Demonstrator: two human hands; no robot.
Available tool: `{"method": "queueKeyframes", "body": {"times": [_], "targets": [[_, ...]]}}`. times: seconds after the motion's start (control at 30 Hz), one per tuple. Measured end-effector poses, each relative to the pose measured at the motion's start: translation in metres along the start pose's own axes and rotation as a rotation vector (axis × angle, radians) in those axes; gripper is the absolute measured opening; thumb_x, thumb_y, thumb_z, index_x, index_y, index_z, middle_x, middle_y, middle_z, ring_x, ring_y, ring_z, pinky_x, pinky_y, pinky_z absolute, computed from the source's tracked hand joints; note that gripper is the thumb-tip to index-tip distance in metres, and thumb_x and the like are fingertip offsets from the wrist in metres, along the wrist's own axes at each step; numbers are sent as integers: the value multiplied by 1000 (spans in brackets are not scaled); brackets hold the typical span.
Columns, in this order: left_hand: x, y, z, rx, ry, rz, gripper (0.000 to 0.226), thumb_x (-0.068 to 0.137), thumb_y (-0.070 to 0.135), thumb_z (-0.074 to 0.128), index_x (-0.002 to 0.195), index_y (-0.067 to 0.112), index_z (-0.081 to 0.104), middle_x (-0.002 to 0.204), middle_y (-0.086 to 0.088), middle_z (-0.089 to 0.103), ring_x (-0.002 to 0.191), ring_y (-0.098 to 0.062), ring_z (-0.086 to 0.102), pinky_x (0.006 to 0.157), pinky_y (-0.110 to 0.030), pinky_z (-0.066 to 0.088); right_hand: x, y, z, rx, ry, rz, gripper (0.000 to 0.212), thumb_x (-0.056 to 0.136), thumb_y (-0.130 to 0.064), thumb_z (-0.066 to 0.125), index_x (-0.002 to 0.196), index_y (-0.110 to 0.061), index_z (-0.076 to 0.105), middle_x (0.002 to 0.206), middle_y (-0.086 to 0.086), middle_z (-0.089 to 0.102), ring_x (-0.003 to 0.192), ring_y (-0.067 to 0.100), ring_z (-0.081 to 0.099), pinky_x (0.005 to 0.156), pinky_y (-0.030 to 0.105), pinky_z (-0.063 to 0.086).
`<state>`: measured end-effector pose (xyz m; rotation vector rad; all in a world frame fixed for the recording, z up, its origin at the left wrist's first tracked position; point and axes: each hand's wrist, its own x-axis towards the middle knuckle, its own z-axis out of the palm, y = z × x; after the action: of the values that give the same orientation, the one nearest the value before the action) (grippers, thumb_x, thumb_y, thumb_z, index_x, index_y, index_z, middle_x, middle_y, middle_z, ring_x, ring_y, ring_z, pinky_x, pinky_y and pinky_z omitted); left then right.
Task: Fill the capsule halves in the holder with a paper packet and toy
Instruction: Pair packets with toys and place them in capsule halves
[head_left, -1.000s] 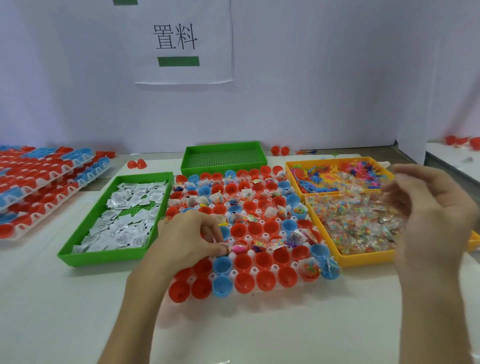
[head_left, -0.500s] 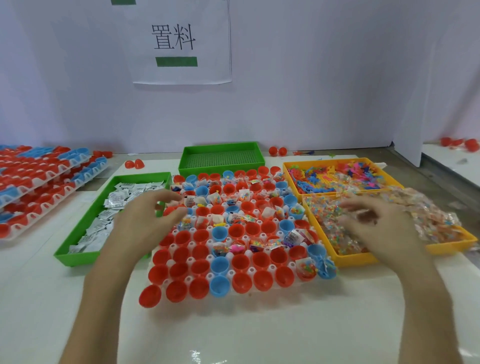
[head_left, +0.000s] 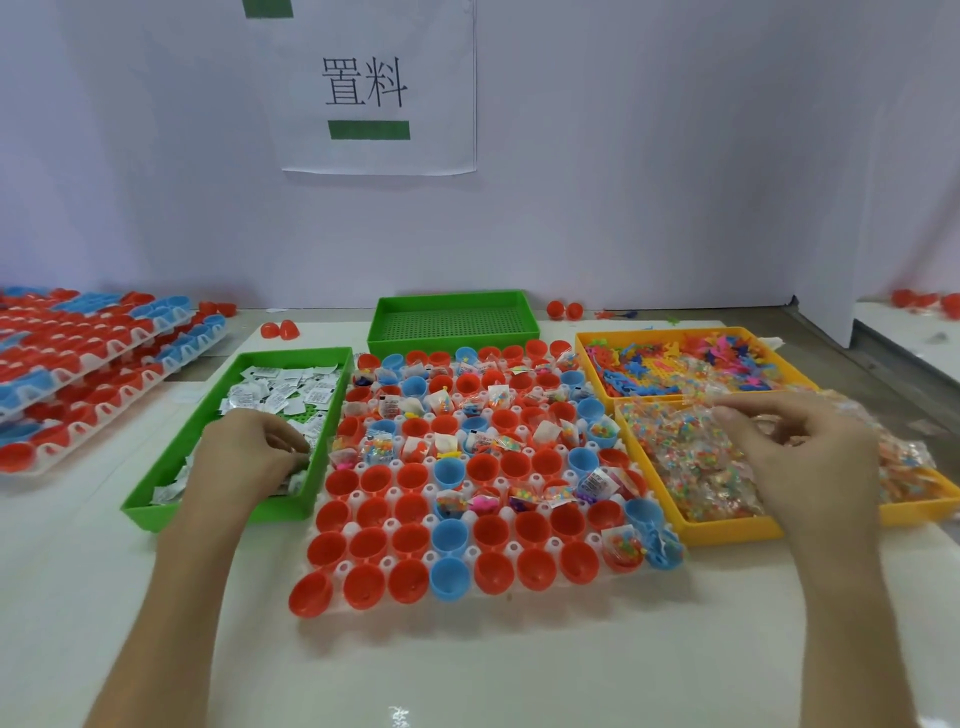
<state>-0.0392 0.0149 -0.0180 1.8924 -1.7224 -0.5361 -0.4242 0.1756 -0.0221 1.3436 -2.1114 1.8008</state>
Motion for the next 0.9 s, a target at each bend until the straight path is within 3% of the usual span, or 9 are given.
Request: {"method": "queueKeyframes", "body": {"times": [0.17, 0.3, 0.4, 0.5, 0.57, 0.67, 0.77, 0.83, 0.9], "targets": [[-2, 3, -2, -81, 216, 66, 15, 81, 8, 80, 93, 14, 74, 72, -2, 70, 64, -15, 64, 57, -25, 47, 1, -8, -2, 117, 50, -44, 18, 86, -20, 77, 86, -37, 73, 81, -8, 70, 67, 13, 61, 56, 15, 46], [-1, 7, -8, -95, 329, 72, 22, 86, 17, 77, 107, 18, 71, 85, -4, 73, 79, -25, 68, 87, -47, 55, 0, -13, 2, 194, 83, -38, 9, 87, -22, 76, 93, -29, 76, 83, -6, 73, 70, 15, 64, 61, 21, 50], [-4, 7, -8, -182, 366, 86, 31, 85, 12, 78, 114, 12, 68, 82, -5, 69, 73, -20, 65, 81, -40, 55, -3, -20, 5, 259, 96, -32, 10, 86, -22, 78, 95, -26, 77, 82, -9, 74, 71, 12, 68, 63, 14, 51], [-4, 4, -11, -172, 291, 83, 38, 82, 12, 81, 117, 12, 68, 92, -10, 74, 75, -18, 66, 78, -39, 54, -3, -27, 6, 310, 89, -38, 12, 86, -20, 78, 92, -31, 76, 80, -14, 74, 69, 7, 68, 62, 10, 51], [-1, 1, -12, -38, 99, 31, 41, 80, 21, 84, 118, 14, 69, 106, -12, 73, 85, -23, 66, 81, -39, 54, -4, -29, 7, 323, 80, -45, 14, 86, -20, 77, 89, -33, 75, 81, -15, 73, 70, 7, 68, 63, 10, 51], [1, -2, -10, 159, -71, 8, 22, 81, 23, 82, 102, 19, 75, 114, -12, 70, 90, -24, 63, 79, -34, 49, -4, -28, 9, 317, 58, -37, 12, 85, -19, 77, 89, -30, 75, 82, -13, 74, 73, 8, 68, 64, 11, 50], [5, -7, -11, 138, -17, 28, 16, 80, 22, 83, 70, 25, 72, 94, -6, 72, 78, -19, 62, 63, -29, 42, -4, -29, 12, 314, 47, -41, 14, 86, -18, 77, 86, -32, 75, 79, -8, 73, 71, 9, 66, 62, 12, 50], [7, -10, -10, 130, 32, 54, 23, 79, 23, 84, 63, 28, 69, 76, 2, 69, 69, -13, 59, 56, -26, 38, -4, -30, 12, 301, 45, -52, 16, 87, -17, 76, 87, -33, 74, 82, -8, 73, 71, 11, 67, 62, 13, 51], [5, -8, -10, 90, 113, 71, 22, 81, 25, 83, 63, 29, 69, 76, 3, 69, 69, -13, 60, 56, -26, 39, -4, -30, 12, 295, 46, -52, 15, 87, -17, 76, 88, -32, 74, 83, -9, 73, 74, 12, 68, 63, 12, 51]]}}
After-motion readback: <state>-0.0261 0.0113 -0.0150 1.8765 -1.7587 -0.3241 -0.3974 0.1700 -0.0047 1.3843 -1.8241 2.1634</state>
